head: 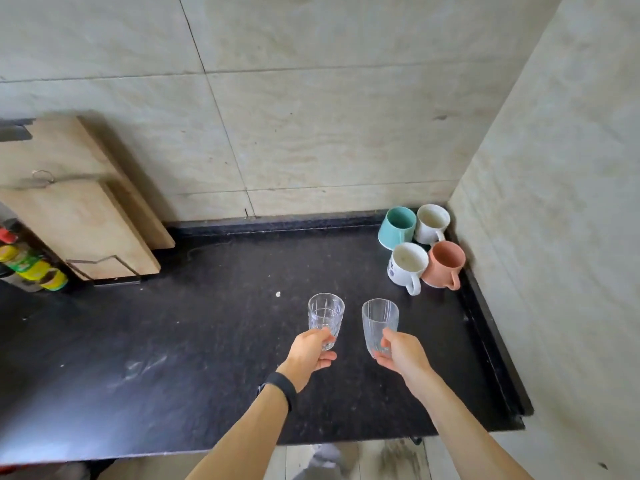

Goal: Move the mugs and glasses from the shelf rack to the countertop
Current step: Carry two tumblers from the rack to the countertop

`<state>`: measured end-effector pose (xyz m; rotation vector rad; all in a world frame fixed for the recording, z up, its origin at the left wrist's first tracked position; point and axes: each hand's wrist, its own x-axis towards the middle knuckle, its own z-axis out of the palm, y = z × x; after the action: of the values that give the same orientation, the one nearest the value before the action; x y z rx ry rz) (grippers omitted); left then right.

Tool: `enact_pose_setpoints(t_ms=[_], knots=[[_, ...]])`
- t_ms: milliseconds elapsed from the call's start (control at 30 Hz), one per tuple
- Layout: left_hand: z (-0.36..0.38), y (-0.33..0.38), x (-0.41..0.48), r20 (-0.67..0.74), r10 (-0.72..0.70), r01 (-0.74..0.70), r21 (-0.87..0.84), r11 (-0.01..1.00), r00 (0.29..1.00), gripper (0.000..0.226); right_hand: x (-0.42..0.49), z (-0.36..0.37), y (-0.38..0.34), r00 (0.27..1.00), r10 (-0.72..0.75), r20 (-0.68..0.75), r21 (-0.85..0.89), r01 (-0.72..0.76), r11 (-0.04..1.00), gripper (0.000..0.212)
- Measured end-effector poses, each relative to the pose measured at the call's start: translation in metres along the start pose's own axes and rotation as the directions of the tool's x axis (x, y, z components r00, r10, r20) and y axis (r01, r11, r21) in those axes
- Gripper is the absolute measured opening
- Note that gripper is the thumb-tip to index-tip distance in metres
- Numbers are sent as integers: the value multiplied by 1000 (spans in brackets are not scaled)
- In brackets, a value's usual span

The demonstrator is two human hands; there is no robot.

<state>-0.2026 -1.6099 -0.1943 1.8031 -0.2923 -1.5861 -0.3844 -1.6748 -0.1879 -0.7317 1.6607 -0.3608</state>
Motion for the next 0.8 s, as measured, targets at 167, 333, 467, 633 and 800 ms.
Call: enact_pose_setpoints(t_ms=[167,333,467,633,800], knots=[[1,35,47,-1,-8,8,46,999,1000,23,50,23,-38,1000,16,23,56,-17,998,27],[6,63,98,20,15,-16,80,997,1000,20,95,42,-69,996,-79,51,8,79,997,29],[14,88,137,17,64,-65,83,994,998,22,130,52,-93,986,-142,88,39,139,989,30],[19,116,172,13,122,-122,192,974,992,25,162,61,-119,973,-209,97,55,205,977,25],[24,137,191,44,180,-185,313,932,983,30,181,67,-134,963,-259,72,45,257,965,28]])
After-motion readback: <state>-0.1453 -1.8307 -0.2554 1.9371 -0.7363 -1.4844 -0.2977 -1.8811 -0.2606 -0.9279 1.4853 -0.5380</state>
